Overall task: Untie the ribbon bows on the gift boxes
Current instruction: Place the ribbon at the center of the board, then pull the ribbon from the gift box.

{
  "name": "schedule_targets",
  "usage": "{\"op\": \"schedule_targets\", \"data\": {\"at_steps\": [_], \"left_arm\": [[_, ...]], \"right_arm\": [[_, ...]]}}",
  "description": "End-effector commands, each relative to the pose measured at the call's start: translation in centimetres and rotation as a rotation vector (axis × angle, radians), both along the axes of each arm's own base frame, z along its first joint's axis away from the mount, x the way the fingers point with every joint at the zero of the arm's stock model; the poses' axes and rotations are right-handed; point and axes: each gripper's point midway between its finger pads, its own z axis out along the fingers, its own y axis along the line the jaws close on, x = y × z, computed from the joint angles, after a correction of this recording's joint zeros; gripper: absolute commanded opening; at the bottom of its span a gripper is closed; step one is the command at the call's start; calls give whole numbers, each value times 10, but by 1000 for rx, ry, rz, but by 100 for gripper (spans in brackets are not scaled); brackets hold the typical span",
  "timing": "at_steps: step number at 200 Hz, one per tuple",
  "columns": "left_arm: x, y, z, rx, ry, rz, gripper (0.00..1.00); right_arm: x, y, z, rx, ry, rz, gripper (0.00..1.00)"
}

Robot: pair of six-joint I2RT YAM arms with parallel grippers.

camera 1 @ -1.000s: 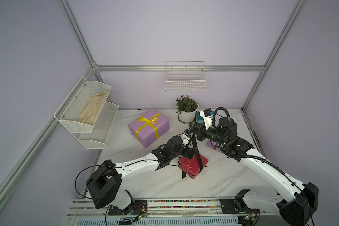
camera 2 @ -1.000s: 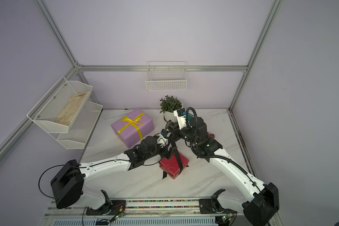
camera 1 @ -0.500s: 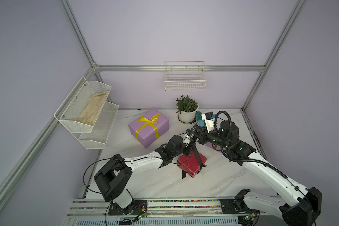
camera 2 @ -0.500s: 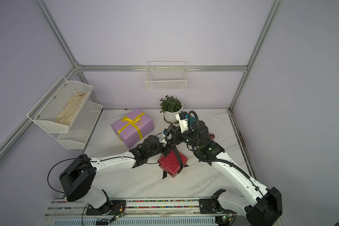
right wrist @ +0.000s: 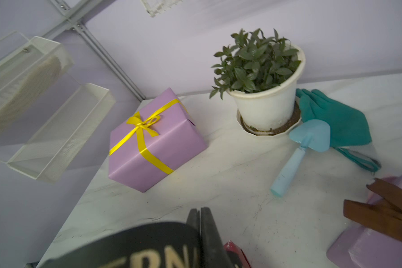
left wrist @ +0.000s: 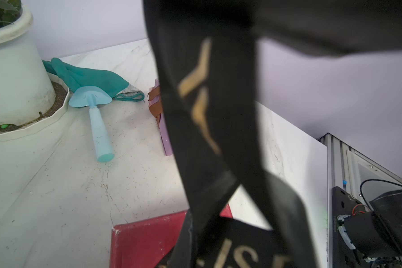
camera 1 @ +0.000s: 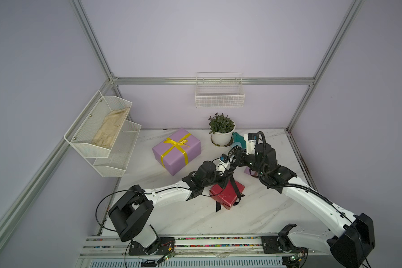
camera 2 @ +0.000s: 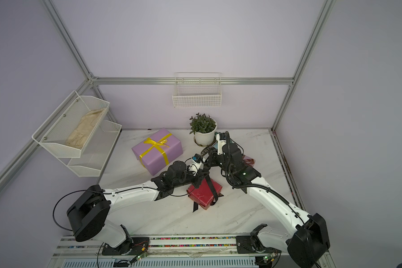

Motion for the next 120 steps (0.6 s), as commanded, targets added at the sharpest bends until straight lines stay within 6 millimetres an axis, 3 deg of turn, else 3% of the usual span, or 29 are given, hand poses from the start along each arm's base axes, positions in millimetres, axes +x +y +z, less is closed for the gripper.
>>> {"op": "schedule_targets", "data": {"at_steps": [1, 8, 11, 39, 67, 88, 120], "left_arm": [[-2, 5, 16, -73, 10, 24, 0], [0, 5, 17, -80, 21, 31, 0], [0, 5, 18, -84, 25, 34, 0], [10, 10, 19, -121, 100, 73, 0], [37, 28, 5, -117, 246, 186, 0], [50, 35, 1, -121, 281, 224, 0], [48, 31, 14, -132, 294, 183, 0]], "right_arm": [[4, -15, -26, -47, 132, -96, 55], [3, -17, -33, -64, 173, -103, 92], [2, -18, -36, -69, 190, -108, 96], [-21, -30, -58, -123, 350, -116, 97], [-54, -31, -65, -92, 442, -59, 97], [-78, -33, -84, -81, 522, -23, 97], [-96, -44, -120, -94, 600, -57, 97]]}}
